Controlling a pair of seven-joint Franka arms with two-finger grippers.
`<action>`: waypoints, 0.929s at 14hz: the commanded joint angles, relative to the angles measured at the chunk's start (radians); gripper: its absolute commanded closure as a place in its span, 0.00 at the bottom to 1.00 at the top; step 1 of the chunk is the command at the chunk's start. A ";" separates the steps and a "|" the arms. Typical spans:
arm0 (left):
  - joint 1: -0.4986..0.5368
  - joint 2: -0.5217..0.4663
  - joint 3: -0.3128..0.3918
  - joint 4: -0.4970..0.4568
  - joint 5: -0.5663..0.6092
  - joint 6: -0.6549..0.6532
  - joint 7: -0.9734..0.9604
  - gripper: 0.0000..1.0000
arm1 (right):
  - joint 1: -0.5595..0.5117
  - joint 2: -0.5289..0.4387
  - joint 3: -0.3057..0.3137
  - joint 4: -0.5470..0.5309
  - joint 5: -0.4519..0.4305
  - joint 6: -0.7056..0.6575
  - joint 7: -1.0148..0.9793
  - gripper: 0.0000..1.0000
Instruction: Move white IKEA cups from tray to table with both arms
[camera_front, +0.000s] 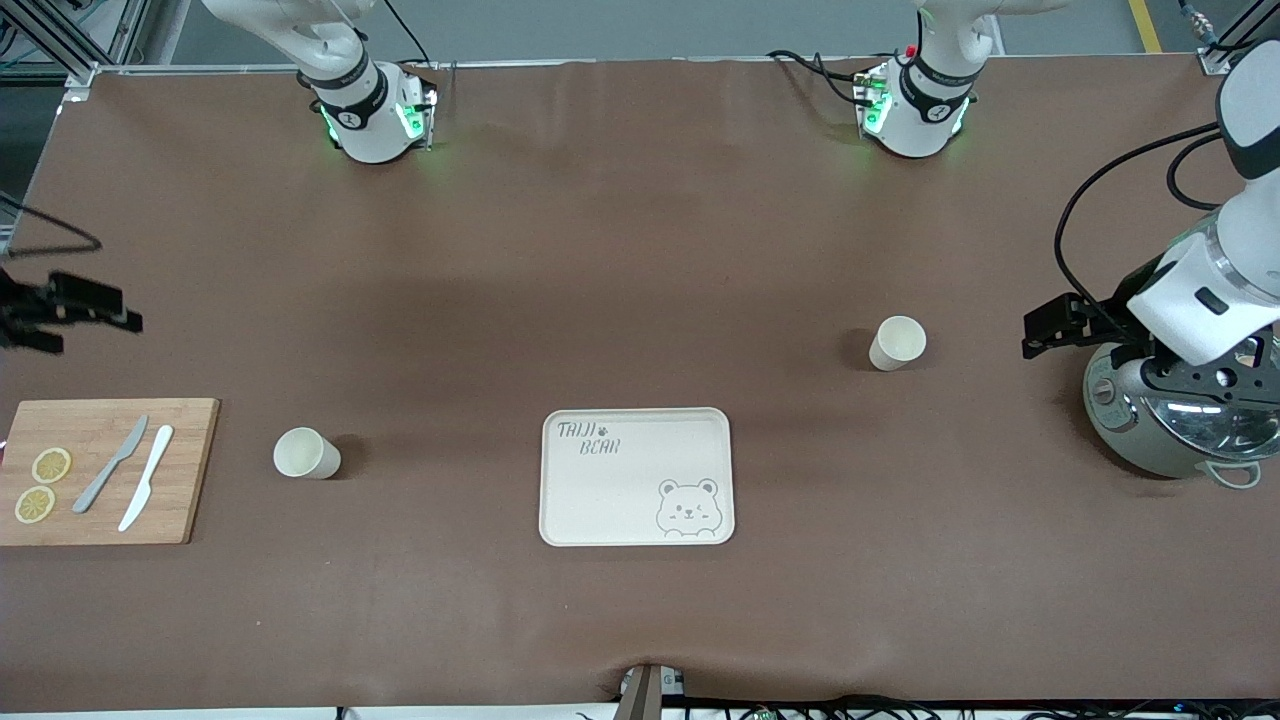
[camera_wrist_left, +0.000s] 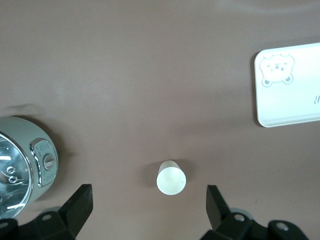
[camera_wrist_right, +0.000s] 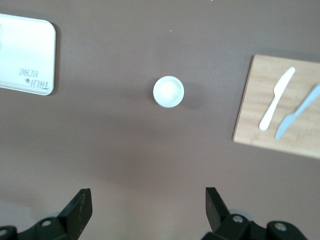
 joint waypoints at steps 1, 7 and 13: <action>-0.027 -0.024 -0.012 0.019 0.025 -0.069 -0.011 0.00 | 0.006 -0.171 0.004 -0.212 -0.047 0.062 0.058 0.00; -0.157 -0.107 0.184 0.016 -0.070 -0.110 0.004 0.00 | 0.018 -0.310 0.046 -0.357 -0.180 0.119 0.276 0.00; -0.165 -0.113 0.192 0.007 -0.063 -0.116 0.078 0.00 | 0.001 -0.289 0.058 -0.288 -0.243 0.170 0.282 0.00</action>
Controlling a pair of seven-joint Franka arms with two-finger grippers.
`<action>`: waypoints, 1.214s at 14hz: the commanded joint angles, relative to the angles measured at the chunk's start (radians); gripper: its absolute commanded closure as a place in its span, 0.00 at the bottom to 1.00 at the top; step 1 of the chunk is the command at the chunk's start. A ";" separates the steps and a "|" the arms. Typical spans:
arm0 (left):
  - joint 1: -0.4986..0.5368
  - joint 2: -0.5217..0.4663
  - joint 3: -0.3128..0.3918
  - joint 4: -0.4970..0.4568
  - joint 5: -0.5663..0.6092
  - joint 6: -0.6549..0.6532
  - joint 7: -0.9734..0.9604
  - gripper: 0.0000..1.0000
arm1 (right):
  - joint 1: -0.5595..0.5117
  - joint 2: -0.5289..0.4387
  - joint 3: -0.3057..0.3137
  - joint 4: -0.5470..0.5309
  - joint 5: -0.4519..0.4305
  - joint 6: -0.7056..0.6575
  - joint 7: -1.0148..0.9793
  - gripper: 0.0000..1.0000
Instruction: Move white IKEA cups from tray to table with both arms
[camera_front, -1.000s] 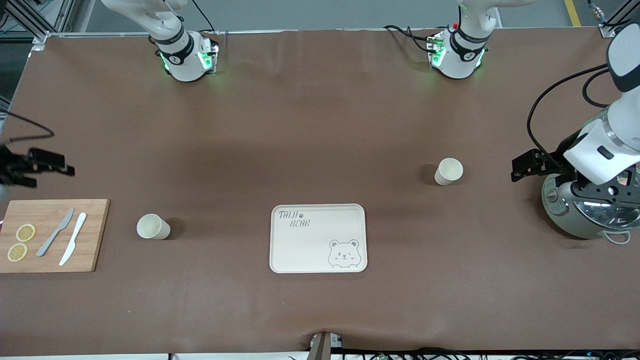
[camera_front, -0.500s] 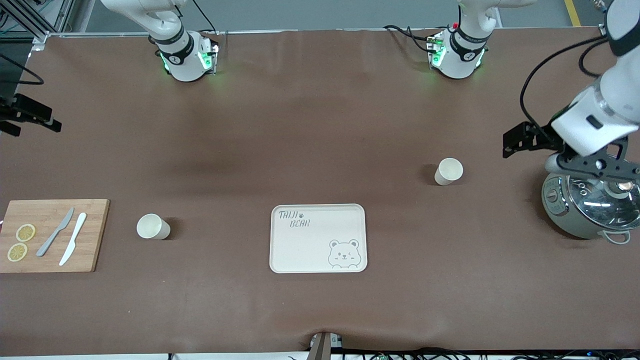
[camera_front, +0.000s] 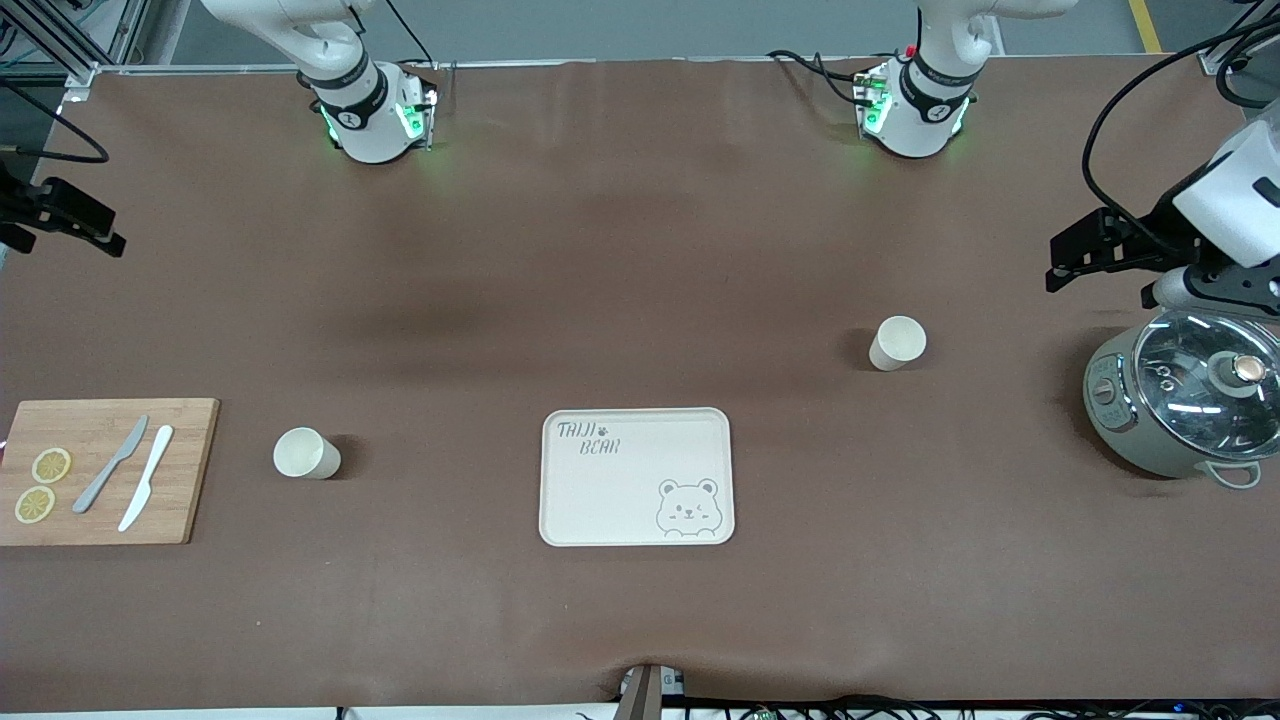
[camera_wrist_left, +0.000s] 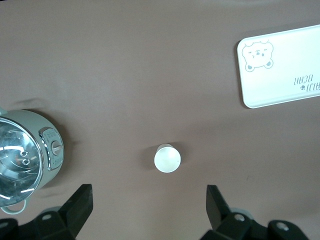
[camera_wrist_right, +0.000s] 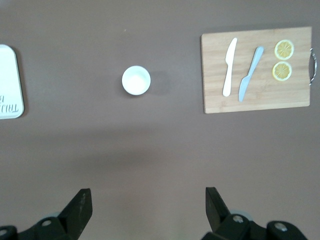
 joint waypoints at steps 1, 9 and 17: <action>-0.012 -0.010 0.009 -0.014 -0.009 -0.014 0.002 0.00 | -0.010 0.013 0.000 0.033 -0.046 0.035 0.018 0.00; -0.026 0.004 0.009 -0.014 -0.007 -0.006 -0.015 0.00 | -0.015 0.094 0.000 0.103 -0.036 0.061 0.022 0.00; -0.026 0.013 0.006 -0.010 0.020 -0.005 0.001 0.00 | -0.021 0.101 0.000 0.103 -0.032 0.076 0.022 0.00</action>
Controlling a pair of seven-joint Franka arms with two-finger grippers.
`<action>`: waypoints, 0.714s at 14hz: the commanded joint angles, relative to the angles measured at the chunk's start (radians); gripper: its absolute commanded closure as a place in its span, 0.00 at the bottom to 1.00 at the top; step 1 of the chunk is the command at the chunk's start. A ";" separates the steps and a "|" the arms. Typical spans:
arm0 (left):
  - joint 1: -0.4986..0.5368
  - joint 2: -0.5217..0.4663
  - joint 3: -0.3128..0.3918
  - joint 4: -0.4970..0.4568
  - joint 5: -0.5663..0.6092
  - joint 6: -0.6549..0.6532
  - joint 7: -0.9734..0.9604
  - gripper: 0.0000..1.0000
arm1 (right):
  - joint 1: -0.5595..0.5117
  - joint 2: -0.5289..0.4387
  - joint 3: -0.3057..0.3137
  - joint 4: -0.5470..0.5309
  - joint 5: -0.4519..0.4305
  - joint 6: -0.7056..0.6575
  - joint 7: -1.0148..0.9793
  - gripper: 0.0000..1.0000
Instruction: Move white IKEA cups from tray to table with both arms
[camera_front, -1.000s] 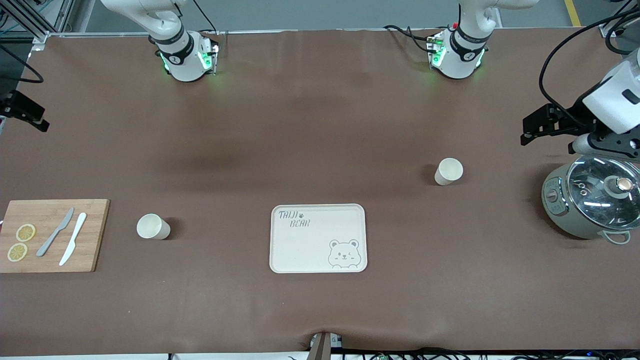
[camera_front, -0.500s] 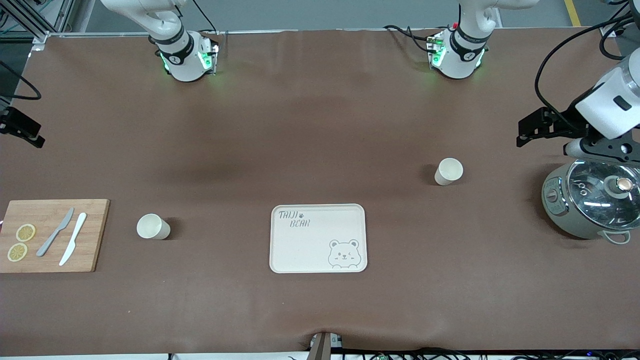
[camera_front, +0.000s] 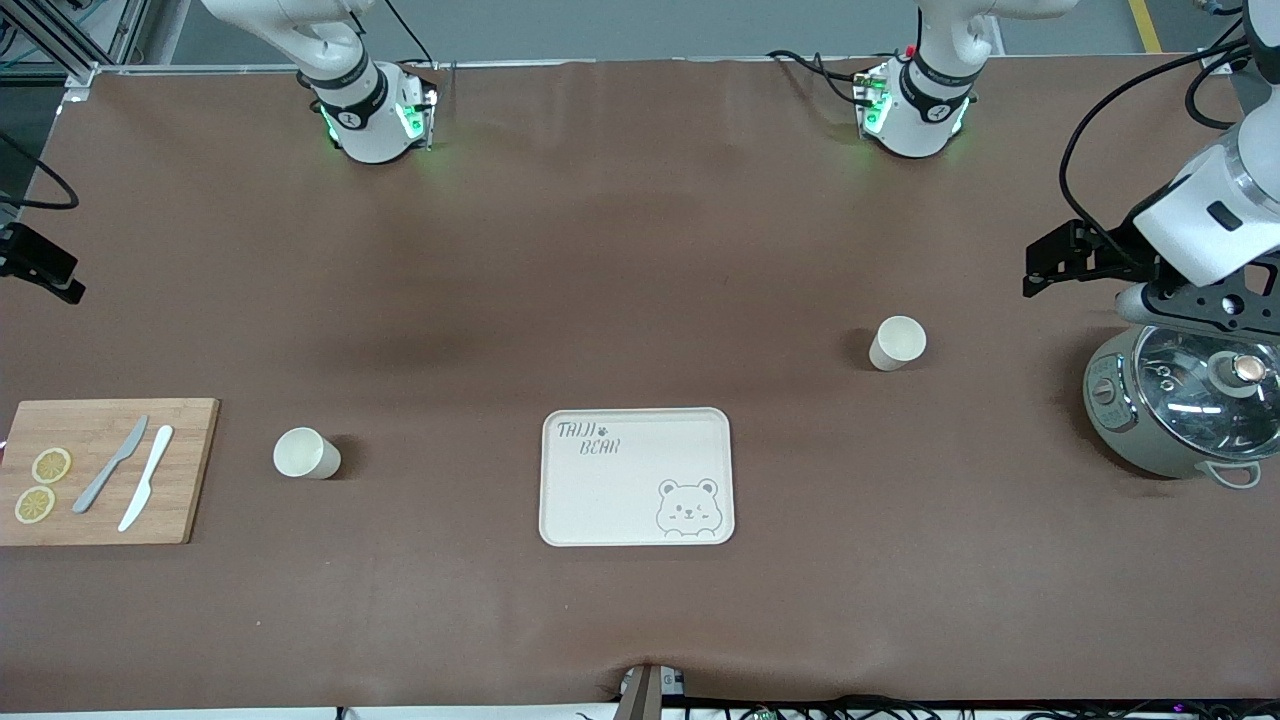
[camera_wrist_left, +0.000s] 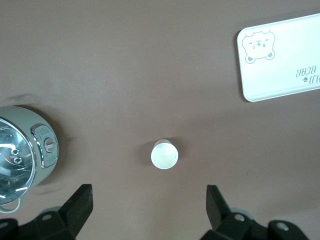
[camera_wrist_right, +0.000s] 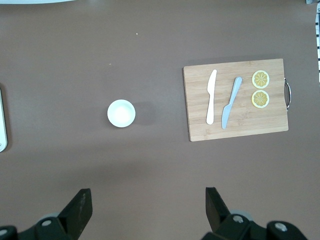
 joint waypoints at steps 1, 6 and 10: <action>-0.008 -0.004 0.006 0.005 0.017 -0.004 0.008 0.00 | -0.008 0.011 0.007 0.023 -0.009 -0.002 0.014 0.00; -0.010 -0.004 0.004 0.005 0.020 -0.004 0.009 0.00 | -0.022 0.009 0.004 0.035 -0.009 -0.002 0.014 0.00; -0.011 -0.002 -0.025 0.001 0.086 -0.005 0.008 0.00 | -0.023 0.011 0.004 0.035 -0.006 -0.004 0.014 0.00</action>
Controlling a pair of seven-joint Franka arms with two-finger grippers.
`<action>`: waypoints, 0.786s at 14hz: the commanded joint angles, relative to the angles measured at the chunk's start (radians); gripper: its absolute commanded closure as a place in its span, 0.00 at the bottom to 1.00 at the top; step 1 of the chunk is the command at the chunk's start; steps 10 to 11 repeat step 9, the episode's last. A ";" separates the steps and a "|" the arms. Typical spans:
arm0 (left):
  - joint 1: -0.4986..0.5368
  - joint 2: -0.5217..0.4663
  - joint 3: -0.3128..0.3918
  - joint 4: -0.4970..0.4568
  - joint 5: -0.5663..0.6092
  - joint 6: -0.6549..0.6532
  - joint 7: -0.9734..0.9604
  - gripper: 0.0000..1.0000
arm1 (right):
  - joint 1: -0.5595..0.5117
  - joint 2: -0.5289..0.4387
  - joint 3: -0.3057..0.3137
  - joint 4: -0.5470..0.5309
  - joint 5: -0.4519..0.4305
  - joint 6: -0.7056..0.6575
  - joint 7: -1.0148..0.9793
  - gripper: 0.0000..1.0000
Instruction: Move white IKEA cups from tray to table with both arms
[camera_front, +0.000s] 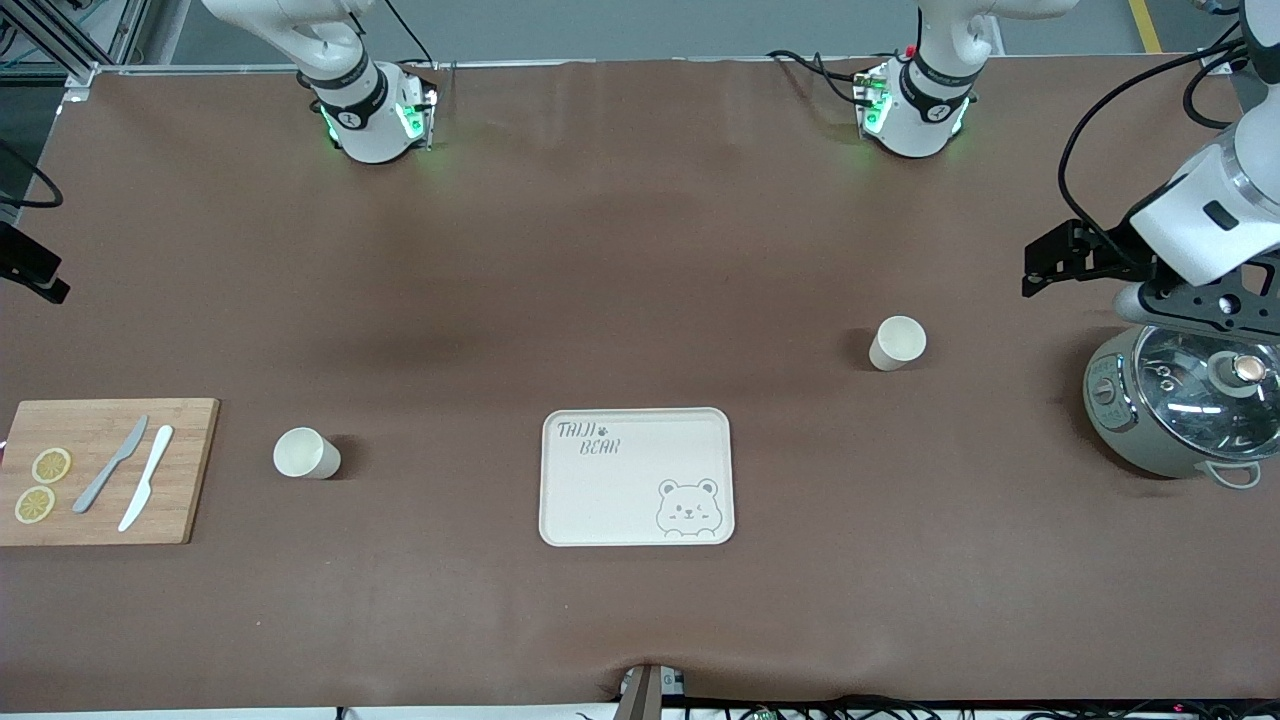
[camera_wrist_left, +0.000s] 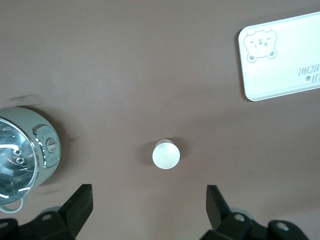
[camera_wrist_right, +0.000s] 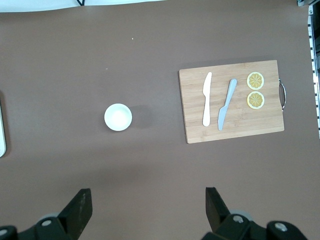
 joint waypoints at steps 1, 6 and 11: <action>-0.007 -0.003 -0.032 -0.001 0.076 -0.005 -0.006 0.00 | -0.012 0.009 0.008 0.021 -0.006 -0.006 0.010 0.00; 0.001 -0.001 -0.033 -0.007 0.076 -0.008 -0.008 0.00 | -0.010 0.009 0.008 0.023 -0.010 -0.004 0.010 0.00; 0.007 -0.001 -0.033 -0.007 0.076 -0.008 -0.009 0.00 | -0.010 0.010 0.008 0.023 -0.010 -0.004 0.009 0.00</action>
